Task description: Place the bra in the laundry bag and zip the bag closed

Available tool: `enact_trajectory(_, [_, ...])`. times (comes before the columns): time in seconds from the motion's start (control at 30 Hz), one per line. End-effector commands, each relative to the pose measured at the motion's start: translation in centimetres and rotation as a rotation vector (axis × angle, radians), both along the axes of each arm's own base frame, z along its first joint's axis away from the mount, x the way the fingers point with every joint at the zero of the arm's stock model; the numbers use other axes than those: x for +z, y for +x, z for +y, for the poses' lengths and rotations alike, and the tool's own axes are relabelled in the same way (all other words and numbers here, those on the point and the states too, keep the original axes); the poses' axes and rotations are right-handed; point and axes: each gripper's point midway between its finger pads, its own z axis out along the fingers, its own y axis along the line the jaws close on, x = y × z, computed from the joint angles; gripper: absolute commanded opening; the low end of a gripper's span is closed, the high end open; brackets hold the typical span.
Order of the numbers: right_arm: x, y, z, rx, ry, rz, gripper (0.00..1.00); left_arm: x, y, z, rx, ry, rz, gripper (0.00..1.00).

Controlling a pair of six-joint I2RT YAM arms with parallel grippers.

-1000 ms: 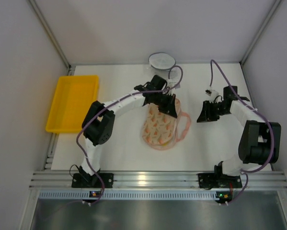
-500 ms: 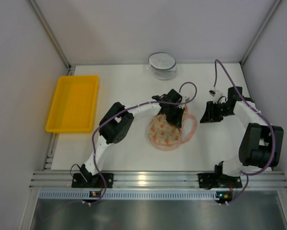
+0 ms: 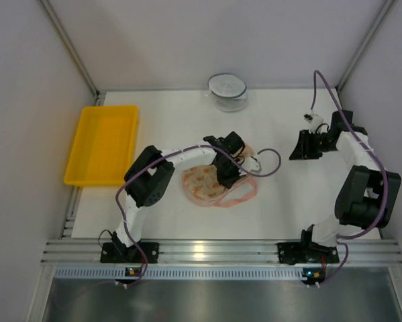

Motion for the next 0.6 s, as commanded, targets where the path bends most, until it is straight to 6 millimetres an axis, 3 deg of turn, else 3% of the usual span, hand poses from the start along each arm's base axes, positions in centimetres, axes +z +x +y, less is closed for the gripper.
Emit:
enact_trajectory(0.0, [1.6, 1.6, -0.8, 0.037, 0.001, -0.063, 0.32, -3.5, -4.4, 10.3, -0.452, 0.280, 0.037, 0.05])
enact_trajectory(0.1, [2.3, 2.3, -0.1, 0.059, 0.040, -0.067, 0.37, -2.8, -4.2, 12.3, -0.772, 0.249, -0.091, 0.05])
enact_trajectory(0.23, [3.1, 3.5, 1.5, 0.119, 0.067, -0.080, 0.49, -2.2, -3.3, 13.4, -1.173, 0.188, -0.242, 0.07])
enact_trajectory(0.33, [3.2, 4.3, 3.7, 0.182, 0.080, -0.086, 0.58, -1.9, -3.2, 13.8, -1.382, 0.160, -0.314, 0.10])
enact_trajectory(0.43, [3.2, 5.0, 6.8, 0.257, 0.101, -0.082, 0.64, -1.7, -3.2, 13.8, -1.547, 0.139, -0.370, 0.12])
enact_trajectory(0.57, [2.0, 4.9, 12.8, 0.380, 0.143, -0.051, 0.71, -2.7, -3.4, 14.9, -1.701, 0.156, -0.428, 0.13])
